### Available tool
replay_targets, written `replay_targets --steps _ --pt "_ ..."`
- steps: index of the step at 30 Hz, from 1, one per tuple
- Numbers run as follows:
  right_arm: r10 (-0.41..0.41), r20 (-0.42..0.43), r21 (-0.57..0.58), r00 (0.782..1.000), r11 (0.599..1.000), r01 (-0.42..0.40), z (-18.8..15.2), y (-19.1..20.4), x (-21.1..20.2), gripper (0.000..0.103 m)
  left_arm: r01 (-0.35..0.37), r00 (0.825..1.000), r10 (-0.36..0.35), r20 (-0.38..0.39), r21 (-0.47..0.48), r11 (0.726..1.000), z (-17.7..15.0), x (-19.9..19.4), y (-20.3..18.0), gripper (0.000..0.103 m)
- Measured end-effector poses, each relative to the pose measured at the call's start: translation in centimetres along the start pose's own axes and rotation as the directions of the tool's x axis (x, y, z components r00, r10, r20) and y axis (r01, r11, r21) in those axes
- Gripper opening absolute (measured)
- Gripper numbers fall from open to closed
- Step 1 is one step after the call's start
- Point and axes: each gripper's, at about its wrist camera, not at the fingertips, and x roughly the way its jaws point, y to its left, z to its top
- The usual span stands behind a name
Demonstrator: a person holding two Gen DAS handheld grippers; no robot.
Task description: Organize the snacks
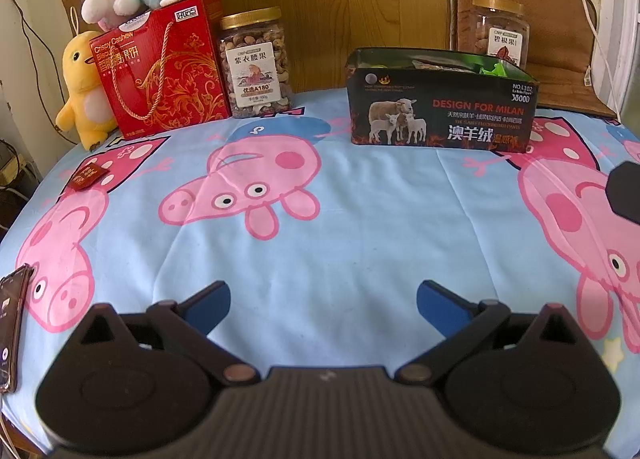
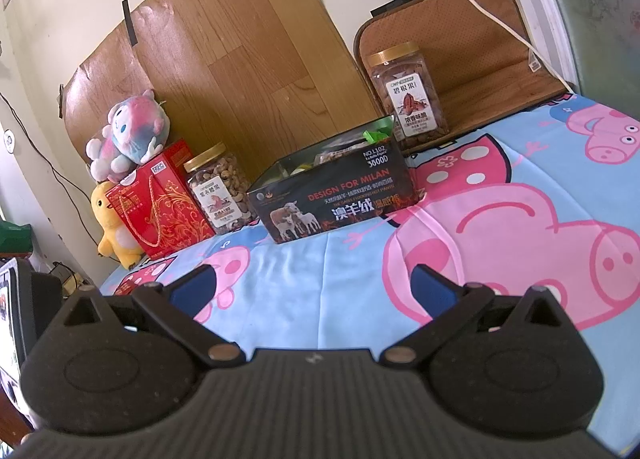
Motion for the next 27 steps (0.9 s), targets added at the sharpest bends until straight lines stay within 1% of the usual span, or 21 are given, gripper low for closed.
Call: replay_targets --steps 6,10,27 --pt "-0.002 0.005 -0.001 1.000 1.000 0.002 0.01 0.11 -0.12 0.103 -0.002 1.000 0.002 0.004 0.000 1.000 0.04 -0.08 0.25 0.103" --pt "-0.004 0.027 -0.024 1.000 1.000 0.005 -0.01 0.48 -0.48 0.103 -0.009 1.000 0.009 0.009 -0.002 1.000 0.01 -0.16 0.26 0.103" --pt "0.001 0.019 -0.019 1.000 1.000 0.000 -0.18 0.46 -0.37 0.103 -0.038 0.999 0.038 0.023 -0.003 0.999 0.03 -0.21 0.31 0.103"
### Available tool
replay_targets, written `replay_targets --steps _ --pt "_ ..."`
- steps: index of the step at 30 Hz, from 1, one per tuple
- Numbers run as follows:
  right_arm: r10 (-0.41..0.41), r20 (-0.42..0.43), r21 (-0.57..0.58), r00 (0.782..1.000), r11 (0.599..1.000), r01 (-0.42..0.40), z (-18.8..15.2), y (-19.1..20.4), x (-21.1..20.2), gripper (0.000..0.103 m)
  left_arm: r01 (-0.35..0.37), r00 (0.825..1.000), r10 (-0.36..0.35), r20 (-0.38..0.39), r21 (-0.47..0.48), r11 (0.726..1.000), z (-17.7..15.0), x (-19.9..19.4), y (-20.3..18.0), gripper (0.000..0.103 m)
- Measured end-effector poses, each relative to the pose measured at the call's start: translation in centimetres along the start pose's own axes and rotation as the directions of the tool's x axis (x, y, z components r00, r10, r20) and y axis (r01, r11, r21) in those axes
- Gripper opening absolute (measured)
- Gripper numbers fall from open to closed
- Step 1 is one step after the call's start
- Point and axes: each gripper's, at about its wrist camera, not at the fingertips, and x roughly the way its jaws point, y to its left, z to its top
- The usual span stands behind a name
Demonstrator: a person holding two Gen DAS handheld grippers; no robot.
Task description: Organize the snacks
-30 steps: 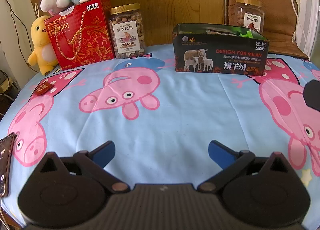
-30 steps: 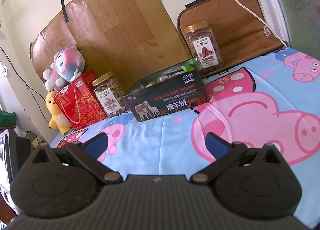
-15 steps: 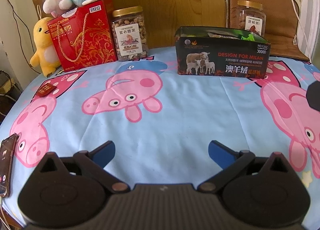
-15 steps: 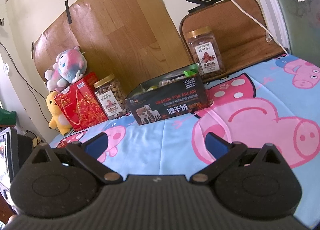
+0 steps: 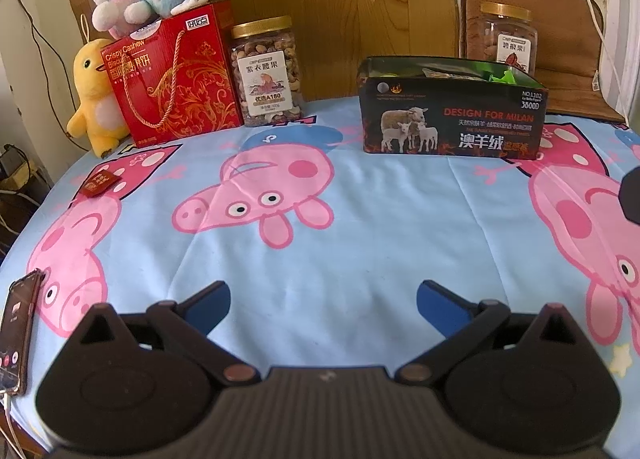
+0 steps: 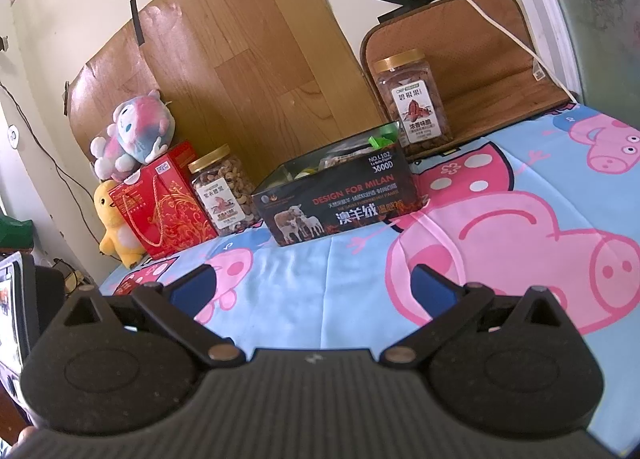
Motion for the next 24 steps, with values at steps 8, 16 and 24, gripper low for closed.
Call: replay_targets --steps 8,16,24 --pt "0.004 0.002 -0.003 1.000 1.000 -0.004 0.07 0.17 -0.07 0.103 -0.016 1.000 0.016 0.012 0.003 1.000 0.05 -0.13 0.02 0.103" --pt "0.005 0.002 -0.005 1.000 1.000 -0.005 0.08 0.20 -0.07 0.103 -0.026 0.999 0.026 0.021 0.005 1.000 0.14 -0.20 0.02 0.103" --pt "0.008 0.003 -0.008 1.000 1.000 -0.008 0.03 0.36 -0.08 0.103 -0.034 0.999 0.034 0.032 0.014 0.999 0.12 -0.29 -0.07 0.103"
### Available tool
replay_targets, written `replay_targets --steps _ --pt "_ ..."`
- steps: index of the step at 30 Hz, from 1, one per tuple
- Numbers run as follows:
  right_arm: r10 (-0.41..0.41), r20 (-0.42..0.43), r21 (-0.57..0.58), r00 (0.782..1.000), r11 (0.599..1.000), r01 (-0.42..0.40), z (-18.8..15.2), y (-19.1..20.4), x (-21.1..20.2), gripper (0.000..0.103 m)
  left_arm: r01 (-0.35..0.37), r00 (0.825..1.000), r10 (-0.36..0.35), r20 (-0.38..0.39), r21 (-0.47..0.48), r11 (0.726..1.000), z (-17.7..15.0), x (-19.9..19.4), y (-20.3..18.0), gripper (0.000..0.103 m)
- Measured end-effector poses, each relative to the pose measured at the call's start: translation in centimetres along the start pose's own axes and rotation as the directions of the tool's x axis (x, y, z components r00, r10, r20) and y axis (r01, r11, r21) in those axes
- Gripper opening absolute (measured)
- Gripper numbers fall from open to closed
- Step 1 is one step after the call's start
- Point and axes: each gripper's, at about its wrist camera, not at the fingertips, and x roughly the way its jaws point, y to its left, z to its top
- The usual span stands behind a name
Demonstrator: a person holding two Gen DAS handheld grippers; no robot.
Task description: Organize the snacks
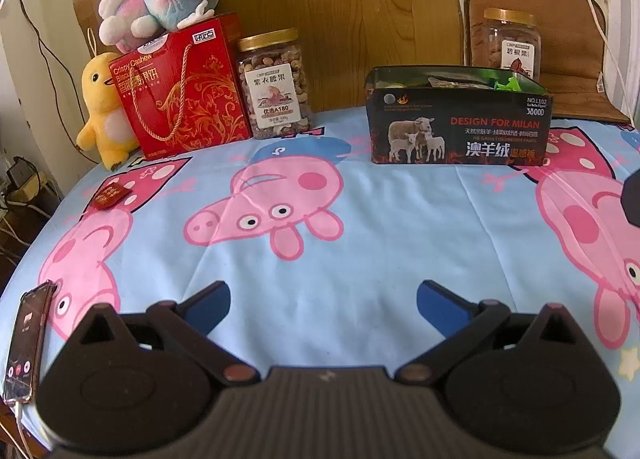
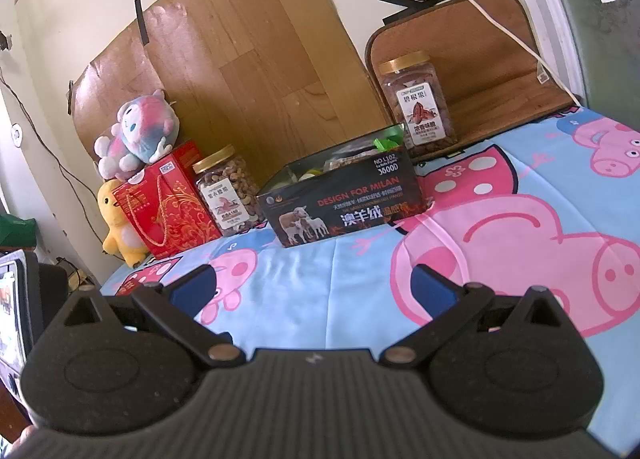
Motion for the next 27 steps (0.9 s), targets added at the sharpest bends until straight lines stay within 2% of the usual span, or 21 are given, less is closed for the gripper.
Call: replay_targets --steps 24,27 --pt "-0.002 0.000 0.000 1.000 1.000 0.002 -0.01 0.07 -0.07 0.103 -0.004 1.000 0.004 0.008 0.018 1.000 -0.01 -0.10 -0.06 0.103" --pt "-0.002 -0.001 0.015 1.000 1.000 0.002 -0.21 -0.19 0.10 0.103 -0.001 1.000 0.001 0.011 -0.008 1.000 -0.10 -0.03 0.52 0.103"
